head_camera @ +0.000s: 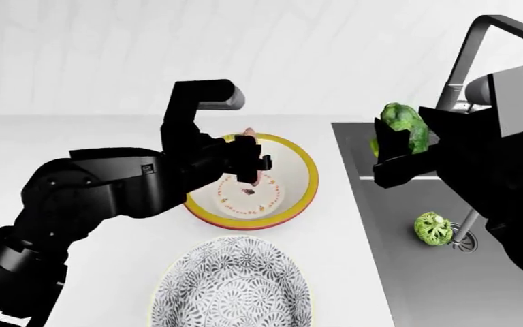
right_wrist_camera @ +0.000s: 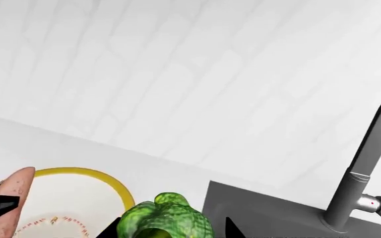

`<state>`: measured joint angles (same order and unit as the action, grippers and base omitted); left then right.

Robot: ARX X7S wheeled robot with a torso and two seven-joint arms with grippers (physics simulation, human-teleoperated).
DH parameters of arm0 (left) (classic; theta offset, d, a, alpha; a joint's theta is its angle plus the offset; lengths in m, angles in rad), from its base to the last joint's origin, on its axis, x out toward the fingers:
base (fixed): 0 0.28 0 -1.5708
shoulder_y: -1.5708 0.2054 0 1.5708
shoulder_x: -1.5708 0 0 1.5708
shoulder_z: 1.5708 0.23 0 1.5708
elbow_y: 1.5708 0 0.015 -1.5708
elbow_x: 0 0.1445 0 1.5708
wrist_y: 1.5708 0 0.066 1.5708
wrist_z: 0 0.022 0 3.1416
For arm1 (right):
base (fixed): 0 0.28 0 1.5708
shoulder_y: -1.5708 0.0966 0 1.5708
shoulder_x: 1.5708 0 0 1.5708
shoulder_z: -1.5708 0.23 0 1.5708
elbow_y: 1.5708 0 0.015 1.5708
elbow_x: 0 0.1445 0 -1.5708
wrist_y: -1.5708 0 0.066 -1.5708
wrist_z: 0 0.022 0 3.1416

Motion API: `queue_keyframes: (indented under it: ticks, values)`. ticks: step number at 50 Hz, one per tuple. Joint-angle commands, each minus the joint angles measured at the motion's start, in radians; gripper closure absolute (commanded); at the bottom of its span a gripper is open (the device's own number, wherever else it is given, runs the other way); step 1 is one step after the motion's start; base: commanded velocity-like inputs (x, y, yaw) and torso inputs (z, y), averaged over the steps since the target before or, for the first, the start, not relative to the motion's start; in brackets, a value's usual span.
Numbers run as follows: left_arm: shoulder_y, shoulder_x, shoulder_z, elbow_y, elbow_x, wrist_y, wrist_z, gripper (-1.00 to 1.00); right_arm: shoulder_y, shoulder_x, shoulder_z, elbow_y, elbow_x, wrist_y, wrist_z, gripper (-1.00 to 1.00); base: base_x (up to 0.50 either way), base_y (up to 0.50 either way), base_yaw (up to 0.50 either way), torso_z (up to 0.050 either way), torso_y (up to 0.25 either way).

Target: Pick the sweet potatos and broccolis from the sink and place them in one bowl. Place the broccoli in the other bowl. Then turn off the sink faucet.

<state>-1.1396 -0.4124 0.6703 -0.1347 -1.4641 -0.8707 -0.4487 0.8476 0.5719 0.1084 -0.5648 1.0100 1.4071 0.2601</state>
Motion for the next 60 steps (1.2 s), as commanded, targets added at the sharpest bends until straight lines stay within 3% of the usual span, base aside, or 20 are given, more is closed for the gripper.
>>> queue_keyframes:
  ticks: [1, 19, 22, 25, 30, 37, 41, 50, 60]
  values:
    - [-0.005, 0.007, 0.008, -0.008, 0.003, 0.019, 0.021, -1.0, -0.002, 0.0, 0.014, -0.002, 0.002, 0.002, -0.002, 1.0, 0.0, 0.0, 0.0, 0.0, 0.0]
    - [-0.053, -0.025, -0.051, 0.113, -0.048, 0.025, -0.073, -1.0, 0.076, -0.022, -0.038, 0.046, 0.002, -0.019, -0.003, 1.0, 0.0, 0.0, 0.0, 0.0, 0.0]
    - [-0.071, -0.068, -0.067, 0.179, -0.015, 0.038, -0.092, -1.0, 0.148, -0.05, -0.113, 0.107, -0.023, -0.033, -0.031, 1.0, 0.0, 0.0, 0.0, 0.0, 0.0]
    - [-0.069, -0.154, -0.06, 0.304, 0.141, 0.086, -0.137, -1.0, 0.191, -0.071, -0.193, 0.193, -0.058, -0.058, -0.079, 1.0, 0.0, 0.0, 0.0, 0.0, 0.0]
    - [-0.022, -0.296, -0.121, 0.462, 0.095, 0.075, -0.234, -1.0, 0.277, -0.126, -0.343, 0.377, -0.148, -0.14, -0.174, 1.0, 0.0, 0.0, 0.0, 0.0, 0.0]
    - [0.021, -0.406, -0.18, 0.49, 0.066, 0.093, -0.243, -1.0, 0.37, -0.222, -0.526, 0.625, -0.248, -0.232, -0.305, 1.0, 0.0, 0.0, 0.0, 0.0, 0.0]
    - [0.115, -0.492, -0.216, 0.563, 0.066, 0.132, -0.248, -1.0, 0.454, -0.306, -0.633, 0.827, -0.321, -0.293, -0.379, 1.0, 0.0, 0.0, 0.0, 0.0, 0.0]
    - [0.192, -0.551, -0.245, 0.588, 0.044, 0.166, -0.234, -1.0, 0.496, -0.453, -0.715, 1.201, -0.409, -0.505, -0.507, 1.0, 0.0, 0.0, 0.0, 0.0, 0.0]
    - [0.216, -0.549, -0.232, 0.589, 0.085, 0.176, -0.221, -1.0, 0.488, -0.494, -0.762, 1.274, -0.42, -0.534, -0.556, 1.0, 0.0, 0.0, 0.0, 0.0, 0.0]
